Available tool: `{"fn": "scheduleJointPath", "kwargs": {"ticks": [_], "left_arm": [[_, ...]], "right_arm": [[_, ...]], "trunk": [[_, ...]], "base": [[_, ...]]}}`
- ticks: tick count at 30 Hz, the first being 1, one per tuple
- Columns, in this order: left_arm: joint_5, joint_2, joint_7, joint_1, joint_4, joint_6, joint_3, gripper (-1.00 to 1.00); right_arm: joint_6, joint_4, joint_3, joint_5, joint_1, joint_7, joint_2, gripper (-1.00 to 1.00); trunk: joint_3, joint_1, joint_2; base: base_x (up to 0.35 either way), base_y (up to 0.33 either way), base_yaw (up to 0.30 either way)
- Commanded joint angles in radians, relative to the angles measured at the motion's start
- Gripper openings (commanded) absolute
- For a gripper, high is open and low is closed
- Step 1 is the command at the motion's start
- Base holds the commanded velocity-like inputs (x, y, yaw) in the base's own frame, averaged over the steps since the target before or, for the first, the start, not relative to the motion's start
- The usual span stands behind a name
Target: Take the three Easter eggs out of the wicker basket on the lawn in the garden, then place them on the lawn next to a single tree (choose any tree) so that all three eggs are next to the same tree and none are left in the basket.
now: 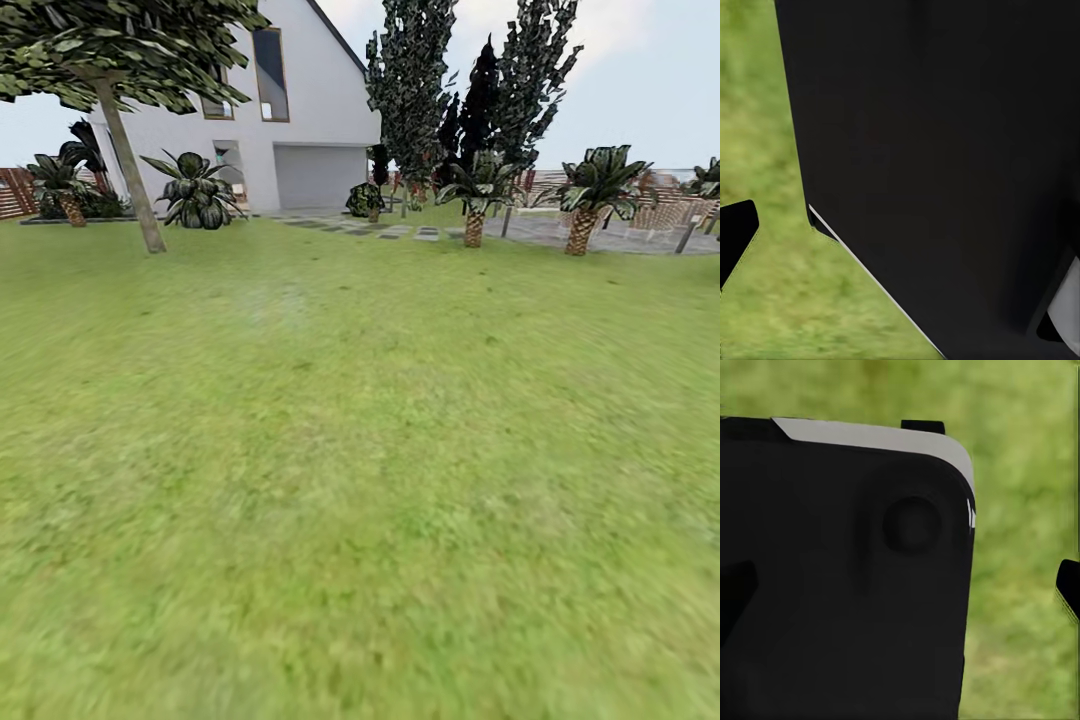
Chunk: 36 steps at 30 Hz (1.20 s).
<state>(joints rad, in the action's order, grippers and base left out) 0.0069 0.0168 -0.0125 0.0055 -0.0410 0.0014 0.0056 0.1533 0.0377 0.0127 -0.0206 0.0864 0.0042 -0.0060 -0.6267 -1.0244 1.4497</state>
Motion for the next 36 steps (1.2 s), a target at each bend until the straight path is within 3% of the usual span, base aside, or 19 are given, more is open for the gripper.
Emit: {"fn": "scheduleJointPath", "kwargs": {"ticks": [1,36], "left_arm": [[0.001,0.0,-0.001,0.001,-0.002,0.0,0.001,1.0],[0.001,0.0,-0.001,0.001,-0.002,0.0,0.001,1.0]], "right_arm": [[0.003,-0.001,0.001,-0.002,0.0,0.0,0.0,1.0],[0.002,-0.001,0.001,-0.002,0.001,0.0,0.0,1.0]], "trunk": [[-0.001,-0.001,0.0],[-0.001,-0.001,0.0]], "base": [[0.325,0.0,0.0],[0.325,0.0,0.0]]}}
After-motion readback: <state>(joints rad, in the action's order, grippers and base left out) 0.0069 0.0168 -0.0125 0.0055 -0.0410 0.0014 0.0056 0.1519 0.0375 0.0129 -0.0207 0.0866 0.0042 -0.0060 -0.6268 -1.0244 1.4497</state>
